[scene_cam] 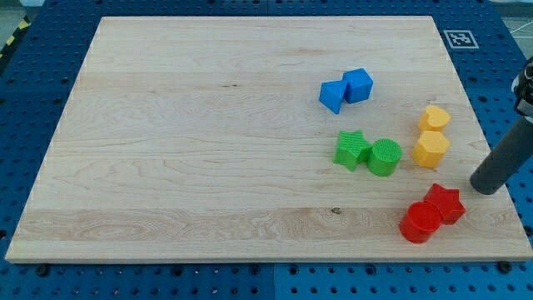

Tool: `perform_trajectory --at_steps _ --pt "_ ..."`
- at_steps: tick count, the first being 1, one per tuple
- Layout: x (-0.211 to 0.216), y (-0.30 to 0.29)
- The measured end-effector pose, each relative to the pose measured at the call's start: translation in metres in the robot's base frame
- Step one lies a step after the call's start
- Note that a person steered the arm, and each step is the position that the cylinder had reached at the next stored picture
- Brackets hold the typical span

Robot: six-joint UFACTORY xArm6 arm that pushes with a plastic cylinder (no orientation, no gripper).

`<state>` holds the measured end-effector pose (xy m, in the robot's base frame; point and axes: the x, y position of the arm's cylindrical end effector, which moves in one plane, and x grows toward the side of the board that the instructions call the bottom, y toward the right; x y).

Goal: Point your arm at the blue cube

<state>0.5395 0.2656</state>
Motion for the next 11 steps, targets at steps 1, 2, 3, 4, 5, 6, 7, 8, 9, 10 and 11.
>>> perform_trajectory --at_steps 1,2,3,4,5,6,7,8,9,10,11 --pt "-0.048 0.000" --pt "-0.124 0.000" --pt "-0.203 0.000" --pt "-0.227 -0.031" --pt "-0.224 -0.083" --pt "-0.224 -0.076" --pt "-0.224 -0.060" --pt "-0.221 -0.062" --pt "-0.204 -0.086" --pt "-0.184 -0.109" --pt "-0.182 -0.110"
